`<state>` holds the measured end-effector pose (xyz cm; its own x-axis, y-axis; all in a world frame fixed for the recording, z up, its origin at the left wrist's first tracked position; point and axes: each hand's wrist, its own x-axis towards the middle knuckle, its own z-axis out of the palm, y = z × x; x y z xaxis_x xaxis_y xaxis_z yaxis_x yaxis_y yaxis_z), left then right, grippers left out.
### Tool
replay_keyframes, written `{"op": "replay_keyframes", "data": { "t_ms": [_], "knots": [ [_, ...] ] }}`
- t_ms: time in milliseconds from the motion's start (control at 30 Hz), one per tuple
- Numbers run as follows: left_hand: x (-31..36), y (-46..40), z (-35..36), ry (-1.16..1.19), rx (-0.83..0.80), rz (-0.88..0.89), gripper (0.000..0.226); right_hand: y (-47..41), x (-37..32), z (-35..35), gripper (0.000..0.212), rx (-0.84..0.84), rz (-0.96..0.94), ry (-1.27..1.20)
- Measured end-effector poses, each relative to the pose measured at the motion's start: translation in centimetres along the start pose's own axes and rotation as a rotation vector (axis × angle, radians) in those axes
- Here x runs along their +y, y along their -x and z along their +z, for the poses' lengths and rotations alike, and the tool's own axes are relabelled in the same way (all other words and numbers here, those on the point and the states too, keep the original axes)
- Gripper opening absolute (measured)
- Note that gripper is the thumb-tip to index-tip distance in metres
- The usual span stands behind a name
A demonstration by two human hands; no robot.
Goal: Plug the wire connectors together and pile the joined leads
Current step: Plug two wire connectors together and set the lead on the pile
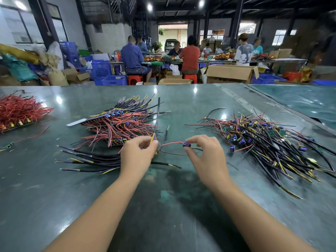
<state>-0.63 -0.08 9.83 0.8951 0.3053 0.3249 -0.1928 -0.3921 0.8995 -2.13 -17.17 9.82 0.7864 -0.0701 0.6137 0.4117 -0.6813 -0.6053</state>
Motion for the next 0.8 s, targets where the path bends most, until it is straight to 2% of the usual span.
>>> {"op": "replay_keyframes", "data": {
  "t_ms": [67, 100, 167, 233, 300, 367, 433, 500, 600, 700, 800],
  "knots": [
    [-0.1, -0.3, -0.8, -0.153, 0.083, 0.020, 0.029, -0.2, -0.1, -0.4, 0.010, 0.120, -0.154, -0.090],
    [0.1, -0.3, -1.0, -0.211, 0.116, 0.065, 0.031, -0.3, -0.1, -0.5, 0.011, 0.154, -0.221, -0.146],
    [0.8, 0.2, -1.0, -0.247, 0.132, 0.186, 0.019, -0.1, -0.2, -0.5, 0.010, 0.149, -0.326, -0.219],
    [1.4, 0.7, -0.7, -0.243, 0.069, 0.216, 0.012, 0.0, -0.3, -0.4, 0.012, 0.104, -0.373, -0.261],
    [1.9, 1.1, -0.3, -0.094, -0.102, 0.135, 0.023, 0.2, -0.4, -0.3, 0.017, 0.058, -0.394, -0.285],
    [2.5, 1.7, 0.2, 0.173, -0.262, -0.004, 0.033, 0.3, -0.4, -0.2, 0.020, 0.010, -0.418, -0.285],
    [2.7, 2.0, 0.4, 0.385, -0.355, -0.112, 0.032, 0.4, -0.5, -0.1, 0.021, -0.054, -0.437, -0.282],
    [2.6, 2.1, 0.3, 0.486, -0.401, -0.163, 0.027, 0.6, -0.6, 0.0, 0.024, -0.120, -0.434, -0.306],
    [2.3, 2.0, 0.2, 0.564, -0.396, -0.178, 0.025, 1.0, -1.0, 0.1, 0.024, -0.184, -0.324, -0.404],
    [2.5, 2.5, 0.5, 0.627, -0.424, -0.147, 0.025, 1.1, -1.2, 0.3, 0.013, -0.226, -0.052, -0.504],
    [2.5, 2.6, 0.7, 0.587, -0.402, -0.132, 0.023, 0.9, -1.2, 0.4, 0.013, -0.249, 0.152, -0.607]
  ]
}}
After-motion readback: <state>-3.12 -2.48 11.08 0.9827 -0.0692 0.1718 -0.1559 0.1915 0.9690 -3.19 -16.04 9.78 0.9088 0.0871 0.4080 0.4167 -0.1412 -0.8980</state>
